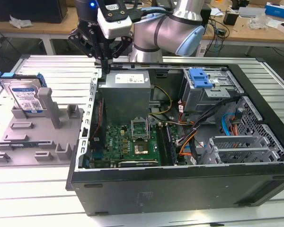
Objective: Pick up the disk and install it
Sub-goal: 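Reach for the disk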
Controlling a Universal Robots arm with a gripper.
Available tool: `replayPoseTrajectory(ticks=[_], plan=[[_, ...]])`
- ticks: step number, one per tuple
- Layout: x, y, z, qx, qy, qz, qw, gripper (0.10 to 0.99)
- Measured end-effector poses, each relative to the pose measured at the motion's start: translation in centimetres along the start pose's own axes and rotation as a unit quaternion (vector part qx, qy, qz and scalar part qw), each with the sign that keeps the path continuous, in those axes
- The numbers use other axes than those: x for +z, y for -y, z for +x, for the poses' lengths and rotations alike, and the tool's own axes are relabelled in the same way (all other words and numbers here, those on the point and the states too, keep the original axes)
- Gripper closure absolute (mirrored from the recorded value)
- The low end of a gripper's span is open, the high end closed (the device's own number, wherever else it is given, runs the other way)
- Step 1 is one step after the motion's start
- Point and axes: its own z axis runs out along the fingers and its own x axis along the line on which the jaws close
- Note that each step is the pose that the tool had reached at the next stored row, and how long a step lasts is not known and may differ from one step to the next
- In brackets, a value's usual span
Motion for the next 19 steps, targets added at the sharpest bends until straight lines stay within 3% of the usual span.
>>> replayPoseTrajectory(ticks=[6,12,19], plan=[[0.31,-0.50,1.95,0.000,-0.0039,0.0001,1.0000,0.980],[0.81,-1.43,4.70,0.000,-0.0089,0.0004,1.0000,0.980],[1.23,-2.24,6.99,0.000,-0.0132,0.0008,0.9999,0.980]])
